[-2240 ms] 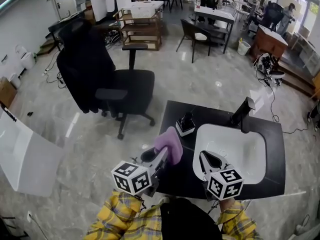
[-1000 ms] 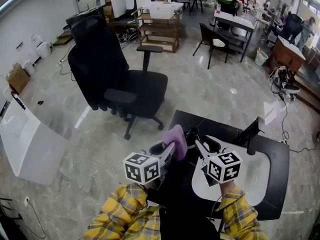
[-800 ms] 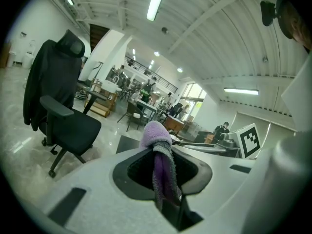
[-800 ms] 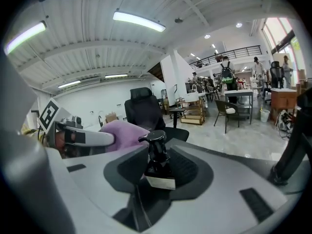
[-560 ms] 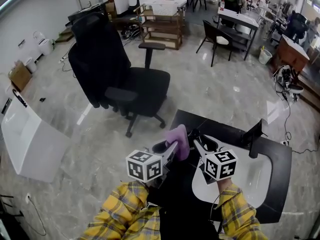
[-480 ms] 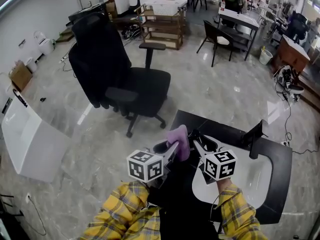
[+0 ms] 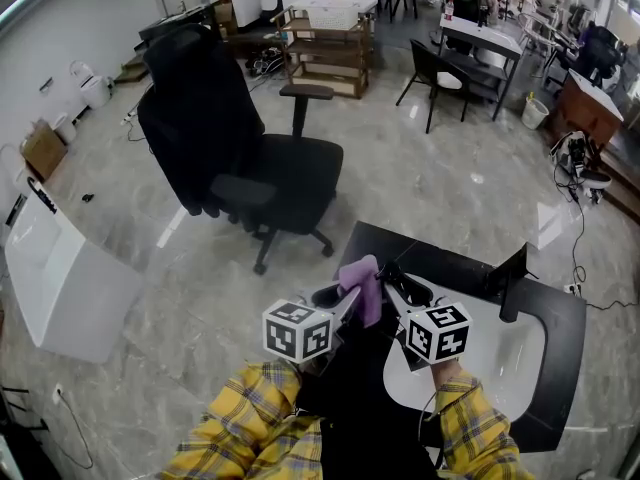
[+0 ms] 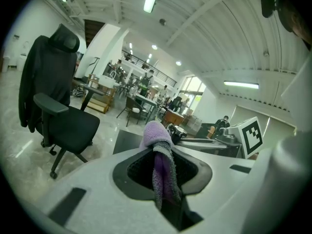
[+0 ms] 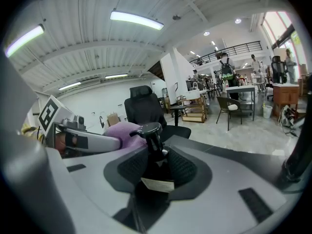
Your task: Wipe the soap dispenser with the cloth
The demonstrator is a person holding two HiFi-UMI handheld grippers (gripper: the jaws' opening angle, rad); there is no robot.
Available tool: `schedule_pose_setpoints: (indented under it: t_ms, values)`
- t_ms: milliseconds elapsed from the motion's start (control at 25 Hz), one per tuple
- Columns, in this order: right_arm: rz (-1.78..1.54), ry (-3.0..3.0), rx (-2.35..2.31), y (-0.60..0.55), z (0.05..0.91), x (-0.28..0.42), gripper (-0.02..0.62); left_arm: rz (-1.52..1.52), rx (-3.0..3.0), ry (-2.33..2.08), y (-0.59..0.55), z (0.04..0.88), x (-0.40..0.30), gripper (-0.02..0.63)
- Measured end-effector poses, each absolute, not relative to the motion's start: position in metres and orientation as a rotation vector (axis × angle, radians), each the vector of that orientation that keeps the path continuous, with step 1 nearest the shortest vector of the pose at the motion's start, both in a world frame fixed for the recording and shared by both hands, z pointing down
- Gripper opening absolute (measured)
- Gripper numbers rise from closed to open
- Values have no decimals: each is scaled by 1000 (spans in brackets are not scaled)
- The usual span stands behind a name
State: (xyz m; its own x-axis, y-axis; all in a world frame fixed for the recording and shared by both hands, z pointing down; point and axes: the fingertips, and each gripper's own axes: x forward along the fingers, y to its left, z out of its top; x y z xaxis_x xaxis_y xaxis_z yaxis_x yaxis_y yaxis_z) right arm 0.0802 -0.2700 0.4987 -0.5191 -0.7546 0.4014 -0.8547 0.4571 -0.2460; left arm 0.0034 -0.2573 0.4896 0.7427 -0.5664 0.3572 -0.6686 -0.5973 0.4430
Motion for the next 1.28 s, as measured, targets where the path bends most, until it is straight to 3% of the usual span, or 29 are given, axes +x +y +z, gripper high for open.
schedule_pose_setpoints:
  t_ms: [360,1280]
  values:
    - [636,-2486,1389,-271,500,81,106,486,2443,-992,-261,519,1,64]
    - [652,-2484,1402,-271,502,83,106,638,2413,-973,-248,548,-2,64]
